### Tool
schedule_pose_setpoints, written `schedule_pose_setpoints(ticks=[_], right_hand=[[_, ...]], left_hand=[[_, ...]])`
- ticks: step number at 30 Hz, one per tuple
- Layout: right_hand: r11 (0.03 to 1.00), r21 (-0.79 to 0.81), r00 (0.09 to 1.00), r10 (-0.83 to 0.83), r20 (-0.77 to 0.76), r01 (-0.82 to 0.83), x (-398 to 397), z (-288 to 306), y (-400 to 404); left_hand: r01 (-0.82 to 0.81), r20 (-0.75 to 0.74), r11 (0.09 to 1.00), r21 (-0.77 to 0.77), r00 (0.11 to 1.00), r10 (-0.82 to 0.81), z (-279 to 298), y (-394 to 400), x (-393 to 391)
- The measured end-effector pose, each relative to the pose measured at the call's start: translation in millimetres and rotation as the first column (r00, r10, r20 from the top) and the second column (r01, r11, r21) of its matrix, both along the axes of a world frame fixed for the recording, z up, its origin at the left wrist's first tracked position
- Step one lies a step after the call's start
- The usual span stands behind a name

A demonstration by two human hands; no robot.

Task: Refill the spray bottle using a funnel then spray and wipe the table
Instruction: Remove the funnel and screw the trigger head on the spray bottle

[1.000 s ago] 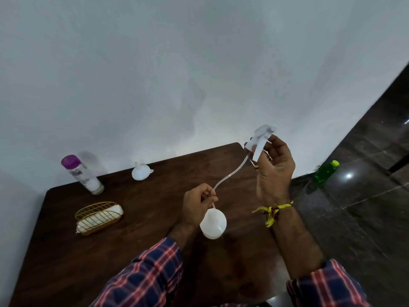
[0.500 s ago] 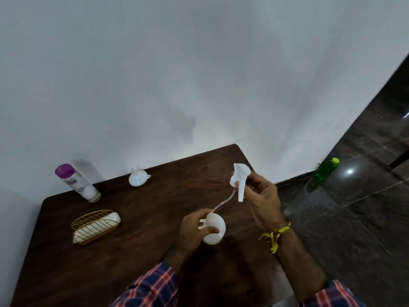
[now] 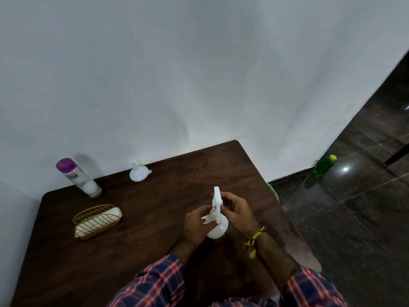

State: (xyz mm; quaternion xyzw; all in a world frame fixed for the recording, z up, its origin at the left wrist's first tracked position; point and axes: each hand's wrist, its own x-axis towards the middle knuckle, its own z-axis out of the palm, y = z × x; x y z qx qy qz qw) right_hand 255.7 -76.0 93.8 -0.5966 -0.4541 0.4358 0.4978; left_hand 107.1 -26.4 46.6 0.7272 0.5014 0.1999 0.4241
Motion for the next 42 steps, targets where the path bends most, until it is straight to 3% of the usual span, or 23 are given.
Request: schedule_pose_setpoints(ticks=[4, 8, 16, 19, 24, 29, 34, 39, 42], right_hand=[[0.999, -0.018, 0.985, 0.047, 0.163, -0.045, -2, -22, 0], [0.998, 0.007, 0.970, 0.059, 0.238, -0.062, 1, -31, -1], [0.957, -0.001, 0.906, 0.276, 0.321, -0.291, 22, -20, 13], [0.974, 0.029, 0.914, 0.198, 0.353, -0.223, 18, -29, 10], [0.987, 0.111, 0.934, -0.150, 0.325, 0.120, -11, -45, -7], [0.996, 0.086, 0.961, -0.007, 0.277, -0.017, -7, -50, -10], [0.989, 0.068, 0.939, -0.144, 0.311, 0.130, -8, -44, -8], [0.999, 0.033, 0.966, -0.019, 0.257, 0.011, -5, -48, -9], [0.995, 0.012, 0.950, -0.097, 0.297, 0.098, -4, -46, -9]], left_hand=[[-0.008, 0.041, 1.000, 0.022, 0.999, 0.007, 1, 0, 0], [-0.006, 0.055, 1.000, 0.015, 0.998, 0.006, -1, 1, -1], [-0.052, -0.011, 0.998, -0.017, 0.999, 0.052, -1, 2, 3], [-0.042, -0.031, 0.999, -0.010, 0.999, 0.041, -2, 4, 2], [-0.016, -0.016, 0.999, 0.030, 1.000, 0.016, 0, 4, 2], [-0.001, -0.077, 0.999, 0.053, 0.997, 0.005, -2, 6, -2], [-0.038, -0.032, 0.999, 0.027, 0.999, 0.039, -9, 1, -2], [-0.029, -0.012, 0.998, -0.055, 1.000, 0.028, -8, -2, -5], [0.018, -0.052, 0.994, -0.106, 0.998, -0.023, -13, -2, -7]])
